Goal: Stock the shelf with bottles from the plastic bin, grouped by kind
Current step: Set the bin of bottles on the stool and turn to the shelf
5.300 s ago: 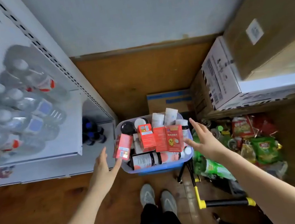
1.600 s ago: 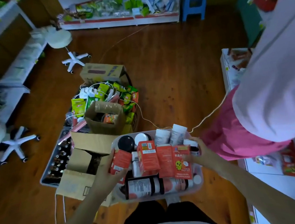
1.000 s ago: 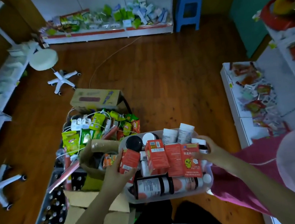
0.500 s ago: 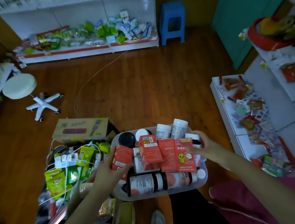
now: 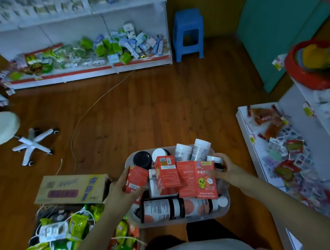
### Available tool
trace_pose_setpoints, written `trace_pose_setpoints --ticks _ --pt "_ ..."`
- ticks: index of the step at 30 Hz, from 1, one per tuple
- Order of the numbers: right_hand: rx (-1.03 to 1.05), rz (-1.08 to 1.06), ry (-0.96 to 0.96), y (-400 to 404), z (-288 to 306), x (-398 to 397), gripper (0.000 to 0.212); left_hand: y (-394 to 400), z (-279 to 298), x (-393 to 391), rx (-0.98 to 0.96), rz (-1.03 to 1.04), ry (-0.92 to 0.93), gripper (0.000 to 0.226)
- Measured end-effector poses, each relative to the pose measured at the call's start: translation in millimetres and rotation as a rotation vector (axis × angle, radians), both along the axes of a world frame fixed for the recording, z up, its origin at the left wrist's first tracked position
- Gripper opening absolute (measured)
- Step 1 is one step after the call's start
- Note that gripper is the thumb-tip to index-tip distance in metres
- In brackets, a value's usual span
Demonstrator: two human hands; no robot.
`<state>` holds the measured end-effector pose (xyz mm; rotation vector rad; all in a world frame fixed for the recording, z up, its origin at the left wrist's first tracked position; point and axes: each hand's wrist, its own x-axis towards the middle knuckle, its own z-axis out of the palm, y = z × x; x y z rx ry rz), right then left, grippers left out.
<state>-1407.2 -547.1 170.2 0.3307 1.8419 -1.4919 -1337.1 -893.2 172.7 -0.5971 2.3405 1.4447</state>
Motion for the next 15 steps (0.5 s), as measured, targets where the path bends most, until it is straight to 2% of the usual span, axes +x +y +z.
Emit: trace_pose_setpoints --ticks 7,15 --pt "0.02 -0.047 0.058 24 21 -140 0.079 15 3 -150 -0.02 -0.093 0.004 0.104" --pt "0.081 -0.122 0.052 38 13 -291 0.085 15 -27 -333 0.007 -0.17 -0.026 0.111"
